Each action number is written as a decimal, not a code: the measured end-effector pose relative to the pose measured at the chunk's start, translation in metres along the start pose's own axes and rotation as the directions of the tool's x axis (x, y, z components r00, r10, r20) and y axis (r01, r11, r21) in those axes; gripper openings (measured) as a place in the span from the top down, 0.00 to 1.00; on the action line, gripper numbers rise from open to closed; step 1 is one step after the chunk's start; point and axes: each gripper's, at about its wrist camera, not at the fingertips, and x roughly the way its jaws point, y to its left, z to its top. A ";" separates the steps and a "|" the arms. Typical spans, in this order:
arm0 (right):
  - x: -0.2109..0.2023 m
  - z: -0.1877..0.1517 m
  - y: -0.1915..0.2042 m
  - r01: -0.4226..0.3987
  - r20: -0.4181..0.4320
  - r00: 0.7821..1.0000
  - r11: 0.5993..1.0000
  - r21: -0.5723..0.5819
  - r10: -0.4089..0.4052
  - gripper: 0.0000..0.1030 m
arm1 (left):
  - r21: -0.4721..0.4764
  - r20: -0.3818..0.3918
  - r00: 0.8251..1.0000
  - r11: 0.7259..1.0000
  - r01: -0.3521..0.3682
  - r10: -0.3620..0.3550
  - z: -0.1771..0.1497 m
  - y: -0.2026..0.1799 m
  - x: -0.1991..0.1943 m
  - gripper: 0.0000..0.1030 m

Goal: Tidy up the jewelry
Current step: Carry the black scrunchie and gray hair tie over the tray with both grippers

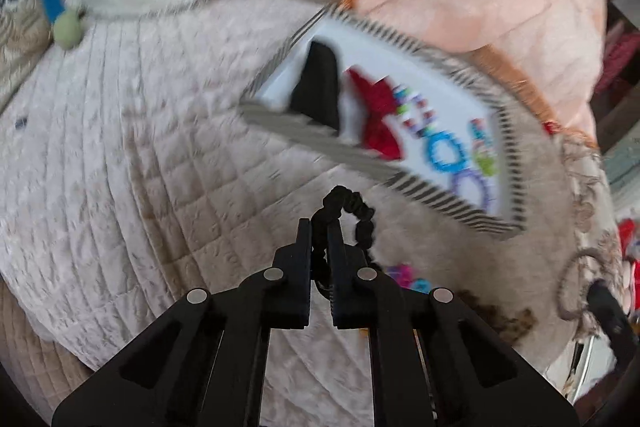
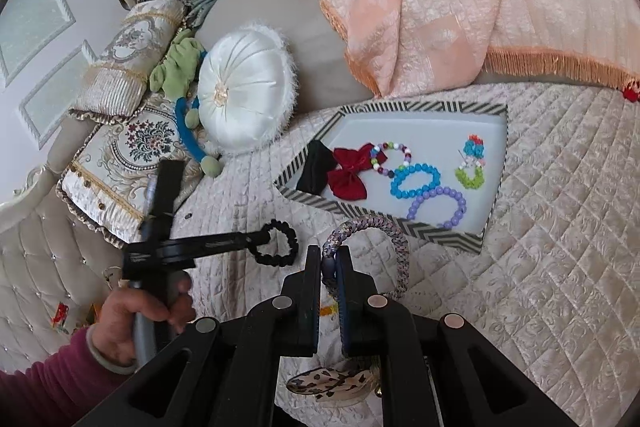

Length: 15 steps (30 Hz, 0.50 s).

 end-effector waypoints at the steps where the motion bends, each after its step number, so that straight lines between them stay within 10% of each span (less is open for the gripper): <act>1: -0.001 0.001 0.002 -0.001 0.006 1.000 1.000 -0.002 0.001 0.94 | 0.011 0.012 1.000 1.000 0.014 -0.014 0.001 -0.005 -0.008 0.95; 15: -0.022 0.015 0.022 0.038 0.072 0.997 0.996 -0.077 -0.032 0.94 | 0.145 0.149 0.987 0.989 0.032 -0.054 0.020 -0.064 -0.071 0.95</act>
